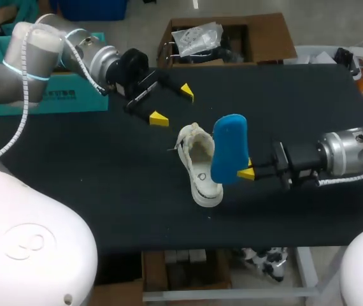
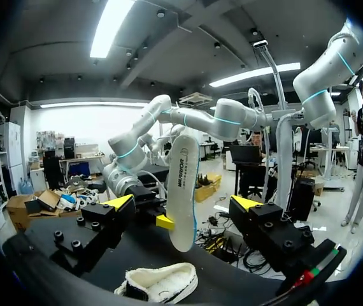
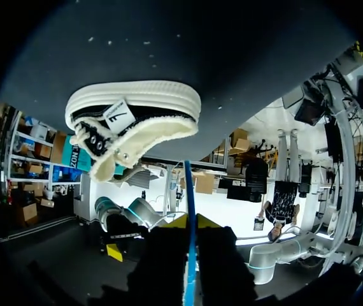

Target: Open the shoe tongue, take the insole out of the shoe, put the insole back into the shoe, and pack the shoe into the shoebox

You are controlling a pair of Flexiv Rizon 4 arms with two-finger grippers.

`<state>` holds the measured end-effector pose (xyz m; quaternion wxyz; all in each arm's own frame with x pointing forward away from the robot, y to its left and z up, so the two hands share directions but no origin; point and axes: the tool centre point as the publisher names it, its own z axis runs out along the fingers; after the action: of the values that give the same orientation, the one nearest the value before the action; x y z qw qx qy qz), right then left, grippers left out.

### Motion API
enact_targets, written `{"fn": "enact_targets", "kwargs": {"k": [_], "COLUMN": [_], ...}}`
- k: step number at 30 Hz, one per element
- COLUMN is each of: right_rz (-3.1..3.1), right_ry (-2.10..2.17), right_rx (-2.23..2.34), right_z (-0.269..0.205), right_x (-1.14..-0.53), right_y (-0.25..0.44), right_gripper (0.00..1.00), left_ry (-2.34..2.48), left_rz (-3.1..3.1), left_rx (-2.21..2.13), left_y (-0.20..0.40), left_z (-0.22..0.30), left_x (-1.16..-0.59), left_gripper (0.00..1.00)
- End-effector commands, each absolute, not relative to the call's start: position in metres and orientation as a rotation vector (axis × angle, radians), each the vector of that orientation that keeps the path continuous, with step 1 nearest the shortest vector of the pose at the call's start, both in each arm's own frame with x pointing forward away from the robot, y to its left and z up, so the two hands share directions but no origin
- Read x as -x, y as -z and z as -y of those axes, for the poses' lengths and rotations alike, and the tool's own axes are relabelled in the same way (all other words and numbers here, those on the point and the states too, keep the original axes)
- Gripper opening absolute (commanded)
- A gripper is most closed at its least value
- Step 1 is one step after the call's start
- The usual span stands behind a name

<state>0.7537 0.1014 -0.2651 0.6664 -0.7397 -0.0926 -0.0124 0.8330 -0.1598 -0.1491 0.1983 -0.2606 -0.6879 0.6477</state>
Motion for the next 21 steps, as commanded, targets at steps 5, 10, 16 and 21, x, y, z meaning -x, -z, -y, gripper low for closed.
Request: {"fn": "enact_targets", "kwargs": {"k": [5, 10, 16, 21], "right_rz": [0.323, 0.336, 0.391, 0.455], "right_ry": [0.031, 0.025, -0.029, -0.088], "right_rx": [1.688, 1.678, 1.639, 1.628], "right_z": [-0.101, -0.092, -0.079, -0.078], "right_x": [-0.736, -0.714, -0.708, -0.706], "right_y": [0.260, 0.258, 0.256, 0.255], "right_gripper": [0.00, 0.00, 0.00, 0.00], "left_ry": [-1.753, -1.603, -1.508, -1.473], "left_rz": [1.815, 1.775, 1.789, 1.784], "left_rx": [0.821, 0.964, 1.081, 1.107], "left_y": [0.158, 0.168, 0.168, 0.170], "left_z": [0.155, 0.149, 0.143, 0.140], "left_x": [-0.842, -0.844, -0.851, -0.855], "left_gripper": [1.00, 1.00, 1.00, 1.00]}}
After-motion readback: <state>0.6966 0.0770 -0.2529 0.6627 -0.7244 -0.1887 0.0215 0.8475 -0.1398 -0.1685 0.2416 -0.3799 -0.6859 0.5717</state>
